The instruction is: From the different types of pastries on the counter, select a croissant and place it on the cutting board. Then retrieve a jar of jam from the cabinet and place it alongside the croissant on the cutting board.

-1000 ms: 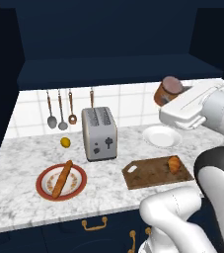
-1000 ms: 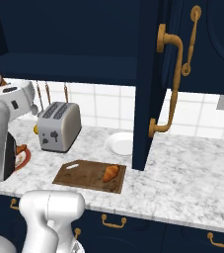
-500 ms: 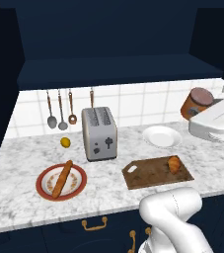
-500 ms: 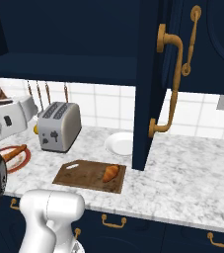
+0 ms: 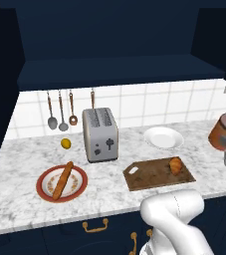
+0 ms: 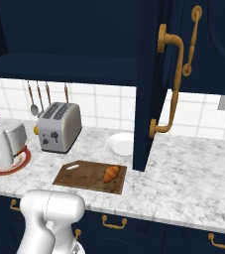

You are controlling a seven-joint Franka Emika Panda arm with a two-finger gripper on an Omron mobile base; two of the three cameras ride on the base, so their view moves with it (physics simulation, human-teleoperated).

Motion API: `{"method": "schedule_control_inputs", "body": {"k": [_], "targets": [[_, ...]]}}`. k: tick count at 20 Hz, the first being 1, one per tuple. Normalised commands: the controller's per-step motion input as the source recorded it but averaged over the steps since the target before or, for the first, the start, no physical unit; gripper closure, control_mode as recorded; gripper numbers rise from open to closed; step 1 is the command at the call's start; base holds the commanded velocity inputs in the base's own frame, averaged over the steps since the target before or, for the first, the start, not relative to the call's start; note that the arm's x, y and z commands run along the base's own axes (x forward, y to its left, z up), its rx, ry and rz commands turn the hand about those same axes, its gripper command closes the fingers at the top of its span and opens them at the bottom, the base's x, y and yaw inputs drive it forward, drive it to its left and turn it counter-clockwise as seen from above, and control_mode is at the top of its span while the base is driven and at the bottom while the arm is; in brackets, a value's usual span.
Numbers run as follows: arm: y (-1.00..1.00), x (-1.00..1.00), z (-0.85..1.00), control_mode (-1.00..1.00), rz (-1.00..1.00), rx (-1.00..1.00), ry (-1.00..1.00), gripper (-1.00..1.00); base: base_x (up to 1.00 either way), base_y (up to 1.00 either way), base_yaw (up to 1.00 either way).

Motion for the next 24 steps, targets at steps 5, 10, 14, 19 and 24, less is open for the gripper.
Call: {"method": "schedule_control_inputs", "body": {"k": [5, 10, 14, 19, 24], "targets": [[0.78, -0.44, -0.64, -1.0, 0.0, -0.17, 0.01, 1.0, 0.0, 0.0, 0.0], [0.13, 0.03, -0.33, -1.0, -0.17, 0.0, 0.1, 1.0, 0.0, 0.0, 0.0], [-0.19, 0.13, -0.06, -1.0, -0.3, 0.1, 0.23, 1.0, 0.0, 0.0, 0.0], [-0.38, 0.64, -0.01, -1.0, -0.28, 0.09, 0.34, 1.0, 0.0, 0.0, 0.0], [-0.08, 0.26, -0.49, -1.0, -0.07, 0.02, 0.3, 1.0, 0.0, 0.0, 0.0]]}}
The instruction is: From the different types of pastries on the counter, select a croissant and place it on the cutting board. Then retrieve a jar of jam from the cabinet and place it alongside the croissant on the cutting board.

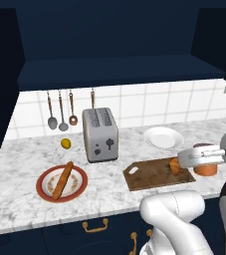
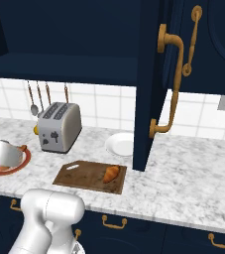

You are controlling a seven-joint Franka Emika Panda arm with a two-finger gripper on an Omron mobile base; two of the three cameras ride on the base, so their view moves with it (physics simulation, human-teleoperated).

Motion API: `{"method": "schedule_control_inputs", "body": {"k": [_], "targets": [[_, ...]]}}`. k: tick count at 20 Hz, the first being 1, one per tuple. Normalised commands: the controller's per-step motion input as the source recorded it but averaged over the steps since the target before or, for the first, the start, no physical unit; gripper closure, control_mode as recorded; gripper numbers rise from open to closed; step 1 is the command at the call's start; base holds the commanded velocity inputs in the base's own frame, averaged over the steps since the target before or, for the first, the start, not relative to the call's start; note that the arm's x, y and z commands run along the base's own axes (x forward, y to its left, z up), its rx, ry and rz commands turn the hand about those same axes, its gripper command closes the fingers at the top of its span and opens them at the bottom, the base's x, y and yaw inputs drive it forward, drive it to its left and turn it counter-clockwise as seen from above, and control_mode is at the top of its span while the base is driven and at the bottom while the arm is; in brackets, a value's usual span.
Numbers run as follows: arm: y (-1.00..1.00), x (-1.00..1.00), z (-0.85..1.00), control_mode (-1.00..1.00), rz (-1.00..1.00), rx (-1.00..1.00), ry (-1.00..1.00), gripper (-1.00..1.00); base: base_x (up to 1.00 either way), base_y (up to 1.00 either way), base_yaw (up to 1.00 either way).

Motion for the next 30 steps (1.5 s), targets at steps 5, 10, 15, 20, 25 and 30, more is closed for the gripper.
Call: {"method": "schedule_control_inputs", "body": {"k": [5, 10, 15, 20, 25, 30], "targets": [[0.0, -0.01, -0.47, -1.0, -0.05, 0.0, 0.04, 1.0, 0.0, 0.0, 0.0], [-0.07, 0.13, -0.14, -1.0, -0.12, 0.0, 0.0, 1.0, 0.0, 0.0, 0.0], [-0.1, 0.36, -0.03, -1.0, -0.11, 0.0, 0.01, 1.0, 0.0, 0.0, 0.0], [-0.26, 0.08, -0.15, -1.0, -0.02, 0.0, 0.0, 1.0, 0.0, 0.0, 0.0], [-0.08, 0.23, -0.2, -1.0, -0.01, 0.0, -0.01, 1.0, 0.0, 0.0, 0.0], [-0.01, 0.6, -0.33, -1.0, -0.01, 0.0, 0.0, 1.0, 0.0, 0.0, 0.0]]}}
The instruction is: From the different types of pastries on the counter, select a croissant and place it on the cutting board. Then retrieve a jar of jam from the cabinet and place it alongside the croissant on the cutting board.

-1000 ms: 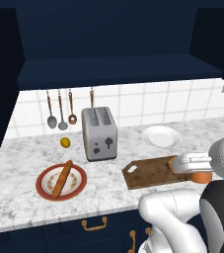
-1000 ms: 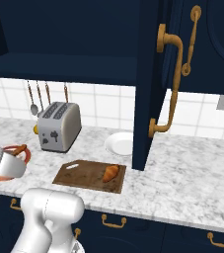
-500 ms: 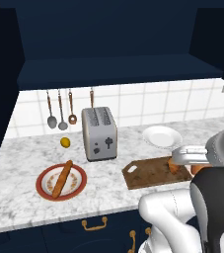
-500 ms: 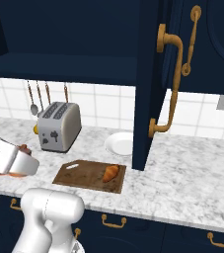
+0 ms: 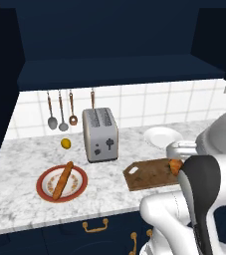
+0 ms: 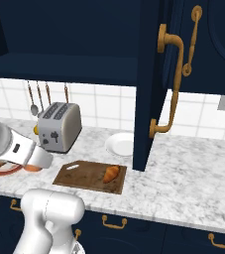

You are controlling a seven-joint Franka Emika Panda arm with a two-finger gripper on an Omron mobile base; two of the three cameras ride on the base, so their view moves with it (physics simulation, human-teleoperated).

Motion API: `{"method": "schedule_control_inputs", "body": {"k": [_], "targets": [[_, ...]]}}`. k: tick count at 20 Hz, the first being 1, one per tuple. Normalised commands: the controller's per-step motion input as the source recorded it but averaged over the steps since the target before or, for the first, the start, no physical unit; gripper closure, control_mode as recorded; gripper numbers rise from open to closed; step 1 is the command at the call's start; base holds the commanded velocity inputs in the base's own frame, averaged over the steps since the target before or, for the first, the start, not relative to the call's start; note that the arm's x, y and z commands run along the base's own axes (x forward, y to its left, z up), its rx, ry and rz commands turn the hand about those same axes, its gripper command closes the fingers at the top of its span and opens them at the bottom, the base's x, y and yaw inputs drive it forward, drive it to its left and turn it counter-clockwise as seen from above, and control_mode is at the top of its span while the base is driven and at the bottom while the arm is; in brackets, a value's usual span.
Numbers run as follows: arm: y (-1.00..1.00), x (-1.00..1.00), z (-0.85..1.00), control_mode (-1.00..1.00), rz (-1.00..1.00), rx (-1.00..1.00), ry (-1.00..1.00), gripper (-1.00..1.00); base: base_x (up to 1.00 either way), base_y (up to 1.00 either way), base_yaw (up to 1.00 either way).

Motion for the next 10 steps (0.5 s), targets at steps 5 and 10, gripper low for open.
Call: {"method": "schedule_control_inputs", "body": {"k": [5, 10], "targets": [[-0.09, 0.18, -0.59, -1.0, 0.0, 0.0, -0.06, 1.0, 0.0, 0.0, 0.0], [-0.03, 0.15, -0.6, -1.0, 0.0, -0.06, -0.18, 1.0, 0.0, 0.0, 0.0]]}}
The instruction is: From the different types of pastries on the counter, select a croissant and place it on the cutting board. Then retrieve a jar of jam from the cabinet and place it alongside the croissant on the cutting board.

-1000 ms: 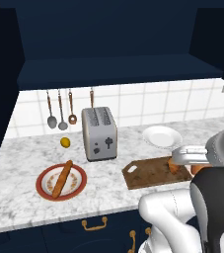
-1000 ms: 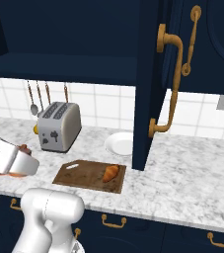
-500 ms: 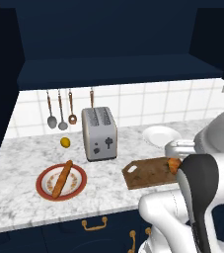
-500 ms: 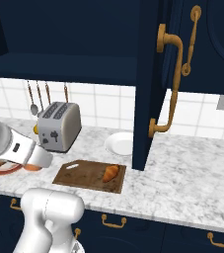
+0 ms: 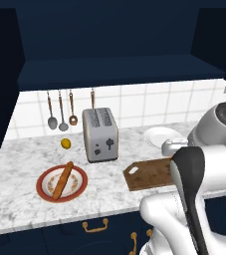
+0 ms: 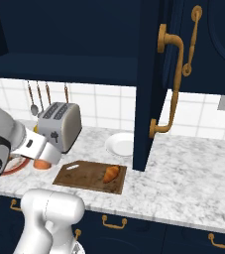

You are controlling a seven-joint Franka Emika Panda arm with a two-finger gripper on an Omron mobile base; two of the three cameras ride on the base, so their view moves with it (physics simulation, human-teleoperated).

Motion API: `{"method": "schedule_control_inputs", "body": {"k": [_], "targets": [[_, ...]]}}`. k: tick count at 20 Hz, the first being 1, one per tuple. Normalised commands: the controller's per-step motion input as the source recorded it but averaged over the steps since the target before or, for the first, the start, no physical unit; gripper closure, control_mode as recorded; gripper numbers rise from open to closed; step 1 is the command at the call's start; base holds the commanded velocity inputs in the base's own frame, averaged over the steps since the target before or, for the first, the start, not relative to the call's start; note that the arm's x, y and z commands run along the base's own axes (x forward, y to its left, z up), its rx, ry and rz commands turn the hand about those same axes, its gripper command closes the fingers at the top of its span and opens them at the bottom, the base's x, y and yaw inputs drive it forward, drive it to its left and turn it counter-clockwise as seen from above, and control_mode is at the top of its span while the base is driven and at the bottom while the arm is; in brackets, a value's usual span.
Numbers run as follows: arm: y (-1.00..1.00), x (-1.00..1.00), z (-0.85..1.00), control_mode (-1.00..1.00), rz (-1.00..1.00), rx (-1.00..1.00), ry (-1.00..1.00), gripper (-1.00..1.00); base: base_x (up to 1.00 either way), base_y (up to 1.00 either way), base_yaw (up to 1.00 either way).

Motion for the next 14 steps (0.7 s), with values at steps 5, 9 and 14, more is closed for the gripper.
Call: {"method": "schedule_control_inputs", "body": {"k": [5, 9, 14], "targets": [[0.0, 0.08, -0.7, -1.0, 0.0, -0.11, -0.24, 1.0, 0.0, 0.0, 0.0], [-0.12, 0.07, -0.82, -1.0, 0.0, -0.03, -0.21, 1.0, 0.0, 0.0, 0.0], [-0.3, 0.08, -0.98, -1.0, 0.0, 0.0, -0.2, 1.0, 0.0, 0.0, 0.0]]}}
